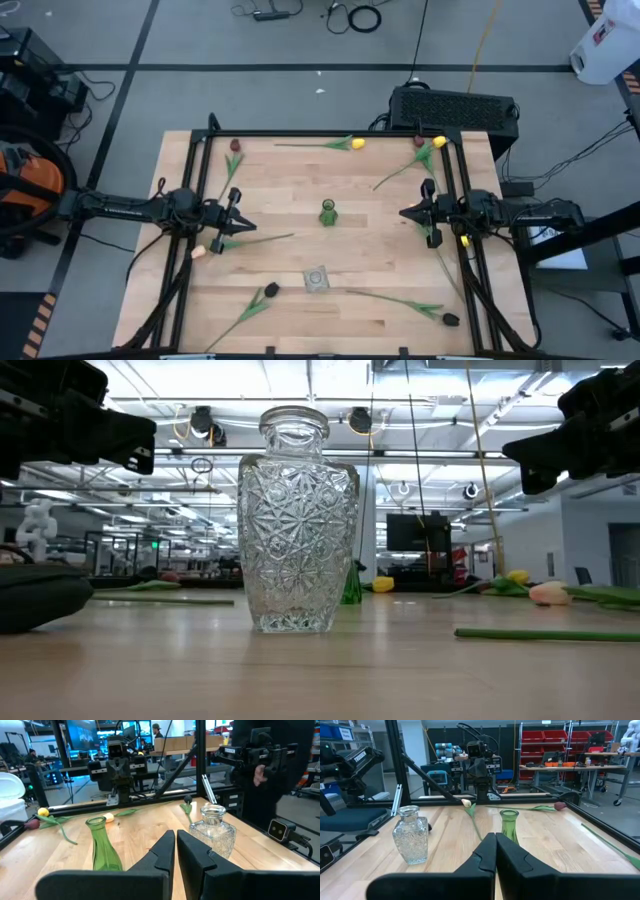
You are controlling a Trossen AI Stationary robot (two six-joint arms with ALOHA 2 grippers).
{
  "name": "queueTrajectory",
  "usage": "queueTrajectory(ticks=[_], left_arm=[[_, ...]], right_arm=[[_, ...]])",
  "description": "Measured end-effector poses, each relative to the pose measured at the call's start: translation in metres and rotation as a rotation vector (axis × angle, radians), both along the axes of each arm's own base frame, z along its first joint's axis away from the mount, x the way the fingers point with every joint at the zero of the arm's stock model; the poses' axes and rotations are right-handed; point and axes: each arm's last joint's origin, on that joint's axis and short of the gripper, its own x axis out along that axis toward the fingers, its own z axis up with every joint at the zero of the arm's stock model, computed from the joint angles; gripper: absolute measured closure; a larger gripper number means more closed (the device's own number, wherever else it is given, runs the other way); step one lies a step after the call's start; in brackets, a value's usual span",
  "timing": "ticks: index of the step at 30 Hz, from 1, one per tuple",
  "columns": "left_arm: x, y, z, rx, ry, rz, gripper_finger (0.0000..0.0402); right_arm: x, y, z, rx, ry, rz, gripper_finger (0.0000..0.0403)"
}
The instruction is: Sort flowers into vase by color
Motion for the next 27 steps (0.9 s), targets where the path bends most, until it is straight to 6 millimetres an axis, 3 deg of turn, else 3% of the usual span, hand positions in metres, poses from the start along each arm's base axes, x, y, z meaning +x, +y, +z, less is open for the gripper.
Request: queueTrajectory(ticks=[7, 11, 16, 22, 27], left_arm=[[0.000, 0.000, 0.000, 0.000, 0.000, 0.000, 0.0372], [0.000, 0.000, 0.000, 0.000, 0.000, 0.000, 0.0372], [0.000, 0.000, 0.000, 0.000, 0.000, 0.000, 0.0372], [0.000, 0.000, 0.000, 0.000, 0.000, 0.000, 0.0372], [0.000, 0.000, 0.000, 0.000, 0.000, 0.000, 0.0372]], right_arm=[[0.000, 0.000, 0.009, 0.074, -0.092, 0.002, 0.0403], [-0.003, -0.002, 0.024, 0.220, -0.259, -0.032, 0.0403], [-0.011, -0.002, 0.053, 0.189, -0.422, -0.013, 0.0403], [-0.011, 0.000, 0.099, 0.005, -0.313, 0.005, 0.0403], [0.005, 0.000, 0.142, -0.091, -0.141, -0.015, 0.0403]])
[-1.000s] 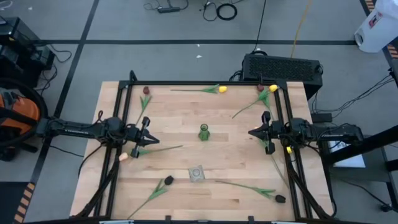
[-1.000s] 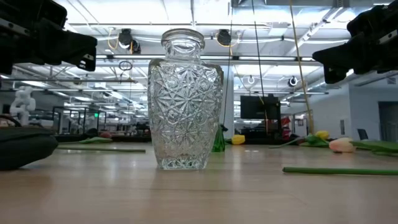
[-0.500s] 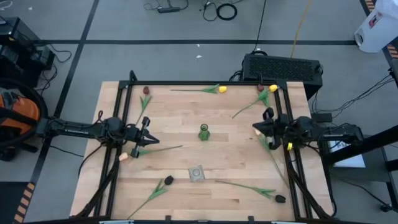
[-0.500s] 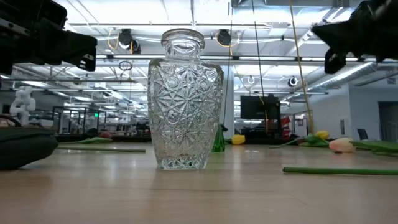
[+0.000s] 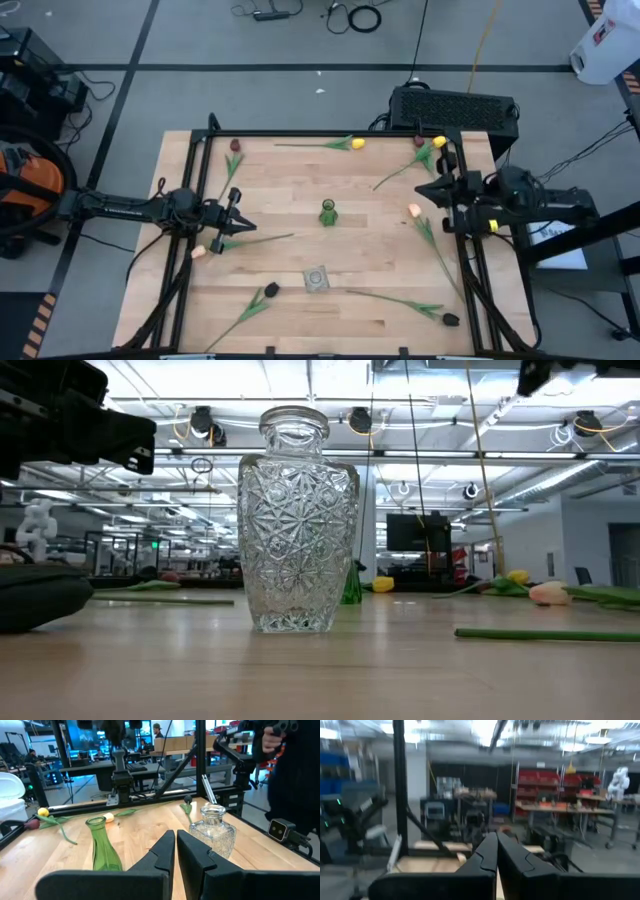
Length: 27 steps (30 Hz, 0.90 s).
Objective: Sort flowers into vase by color
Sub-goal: Put the right white flower into the green vase
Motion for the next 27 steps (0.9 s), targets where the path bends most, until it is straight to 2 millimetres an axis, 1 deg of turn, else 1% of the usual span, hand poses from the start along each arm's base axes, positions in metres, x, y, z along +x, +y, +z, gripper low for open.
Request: queueTrajectory(ticks=[3, 8, 11, 13, 15, 20, 27], left_arm=[[0.000, 0.000, 0.000, 0.000, 0.000, 0.000, 0.0372], [0.000, 0.000, 0.000, 0.000, 0.000, 0.000, 0.0372], [0.000, 0.000, 0.000, 0.000, 0.000, 0.000, 0.0372], [0.000, 0.000, 0.000, 0.000, 0.000, 0.000, 0.0372], [0.000, 0.000, 0.000, 0.000, 0.000, 0.000, 0.0372], [0.000, 0.000, 0.000, 0.000, 0.000, 0.000, 0.0372], [0.000, 0.000, 0.000, 0.000, 0.000, 0.000, 0.0372]], right_arm=[[0.014, 0.000, 0.020, 0.003, 0.081, 0.002, 0.0403], [0.032, 0.001, 0.050, 0.076, 0.106, 0.019, 0.0403], [0.041, 0.001, 0.062, 0.121, 0.100, 0.025, 0.0403], [0.046, 0.001, 0.066, 0.130, 0.105, 0.026, 0.0403], [0.051, 0.001, 0.067, 0.158, 0.111, 0.029, 0.0403], [0.064, 0.001, 0.060, 0.221, 0.162, 0.030, 0.0403], [0.086, 0.001, 0.045, 0.196, 0.251, 0.010, 0.0403]])
